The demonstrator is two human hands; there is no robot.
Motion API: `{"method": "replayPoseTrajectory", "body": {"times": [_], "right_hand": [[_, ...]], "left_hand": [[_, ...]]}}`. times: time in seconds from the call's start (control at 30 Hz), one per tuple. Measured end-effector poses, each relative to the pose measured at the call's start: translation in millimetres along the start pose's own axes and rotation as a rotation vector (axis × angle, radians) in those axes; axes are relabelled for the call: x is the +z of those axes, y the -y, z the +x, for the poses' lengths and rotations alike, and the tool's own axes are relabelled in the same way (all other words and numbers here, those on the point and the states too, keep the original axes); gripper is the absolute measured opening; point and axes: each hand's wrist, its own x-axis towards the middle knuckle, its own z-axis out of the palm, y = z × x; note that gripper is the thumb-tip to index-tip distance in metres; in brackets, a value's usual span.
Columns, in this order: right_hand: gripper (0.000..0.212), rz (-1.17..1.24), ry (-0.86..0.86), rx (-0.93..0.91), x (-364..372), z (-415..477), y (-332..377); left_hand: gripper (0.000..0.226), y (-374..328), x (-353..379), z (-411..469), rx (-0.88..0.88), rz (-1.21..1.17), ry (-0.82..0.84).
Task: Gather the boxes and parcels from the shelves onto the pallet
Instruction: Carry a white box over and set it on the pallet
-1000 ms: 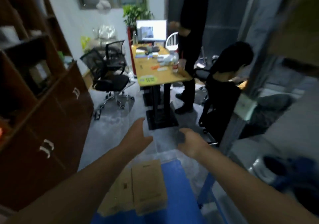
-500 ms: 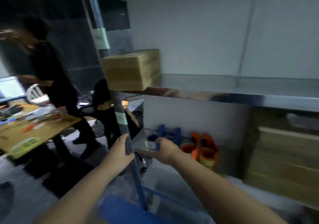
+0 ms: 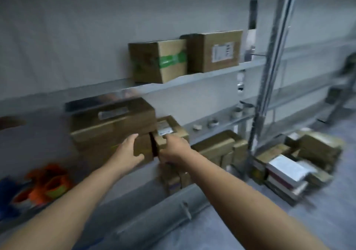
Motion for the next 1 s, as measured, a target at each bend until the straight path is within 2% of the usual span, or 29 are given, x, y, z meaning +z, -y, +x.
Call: {"method": "replayPoseTrajectory", "body": {"times": [0.27,0.43,0.7,1.0], "right_hand": [[0.049,0.259,-0.23,0.385,-135.4,-88.4,-258.7],[0.053,0.331,-0.312,0.619,-173.9,-152.1,-385.9],[0.063,0.445,-0.452,0.857,-216.6,-169.6,-536.5],[0.068,0.329,-0.417,0.956,-261.3,-65.3,-676.3]], "left_hand": [[0.072,-253.5,158.7,60.0,0.357,-0.064,0.196],[0.069,-384.1,261.5,60.0,0.537,-0.174,0.384],[0.077,-490.3,379.0,111.2,0.596,-0.154,0.538],[0.067,-573.1,494.4,262.1,0.561,-0.284,0.641]]}}
